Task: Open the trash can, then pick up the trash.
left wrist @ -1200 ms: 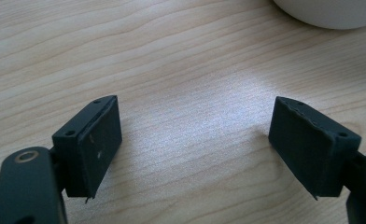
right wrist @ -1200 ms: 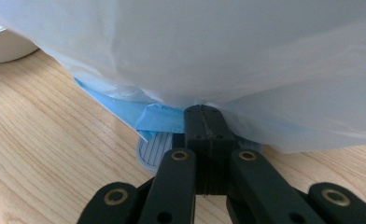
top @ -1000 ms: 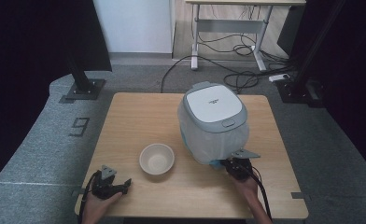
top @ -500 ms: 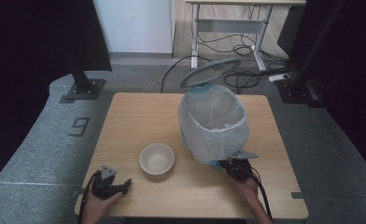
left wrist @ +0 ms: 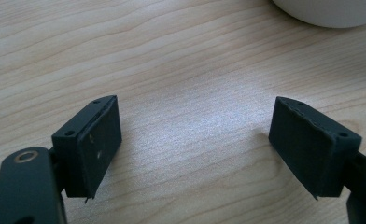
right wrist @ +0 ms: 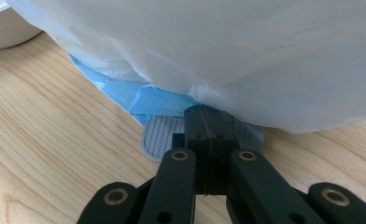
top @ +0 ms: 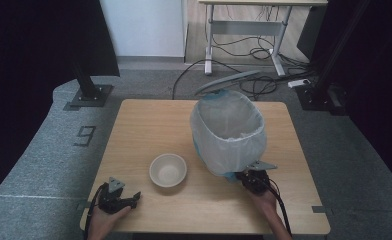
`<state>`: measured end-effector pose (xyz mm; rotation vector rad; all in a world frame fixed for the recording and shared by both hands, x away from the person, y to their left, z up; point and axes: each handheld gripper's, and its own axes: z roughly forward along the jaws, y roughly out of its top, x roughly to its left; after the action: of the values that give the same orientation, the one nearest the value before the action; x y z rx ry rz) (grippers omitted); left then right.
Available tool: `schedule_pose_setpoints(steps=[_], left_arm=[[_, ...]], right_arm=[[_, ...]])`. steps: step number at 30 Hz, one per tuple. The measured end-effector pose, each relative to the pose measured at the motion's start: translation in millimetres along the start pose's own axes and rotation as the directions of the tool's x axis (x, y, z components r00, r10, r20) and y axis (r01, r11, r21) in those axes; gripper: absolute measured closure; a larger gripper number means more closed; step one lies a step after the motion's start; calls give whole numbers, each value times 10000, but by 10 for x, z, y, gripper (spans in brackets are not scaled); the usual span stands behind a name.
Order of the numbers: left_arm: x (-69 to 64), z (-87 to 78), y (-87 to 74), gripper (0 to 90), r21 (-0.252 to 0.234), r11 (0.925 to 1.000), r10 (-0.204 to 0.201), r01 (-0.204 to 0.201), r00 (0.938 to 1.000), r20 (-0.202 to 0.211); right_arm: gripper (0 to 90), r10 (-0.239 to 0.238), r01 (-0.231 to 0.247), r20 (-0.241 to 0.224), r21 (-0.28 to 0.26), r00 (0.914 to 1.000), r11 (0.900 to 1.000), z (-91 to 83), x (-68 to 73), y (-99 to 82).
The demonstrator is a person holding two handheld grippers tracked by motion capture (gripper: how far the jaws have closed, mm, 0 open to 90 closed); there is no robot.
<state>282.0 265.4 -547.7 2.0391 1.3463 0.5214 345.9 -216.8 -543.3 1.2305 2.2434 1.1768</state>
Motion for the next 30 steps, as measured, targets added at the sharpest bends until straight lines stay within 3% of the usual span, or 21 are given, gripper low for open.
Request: schedule_pose_setpoints(steps=[14, 20, 30], left_arm=[[-10, -8, -5, 176, -19, 10000, -91, 90, 9999, -54], [23, -66, 37, 233, -352, 9974, -617, 625, 9979, 215], [-101, -163, 177, 255, -897, 9957, -178, 214, 9990, 412]], right_arm=[[898, -45, 45, -16, -2, 10000, 10000, 0, -1, 1], [898, -39, 39, -45, -1, 10000, 10000, 0, -6, 1], [898, -30, 30, -48, -23, 10000, 10000, -1, -7, -2]])
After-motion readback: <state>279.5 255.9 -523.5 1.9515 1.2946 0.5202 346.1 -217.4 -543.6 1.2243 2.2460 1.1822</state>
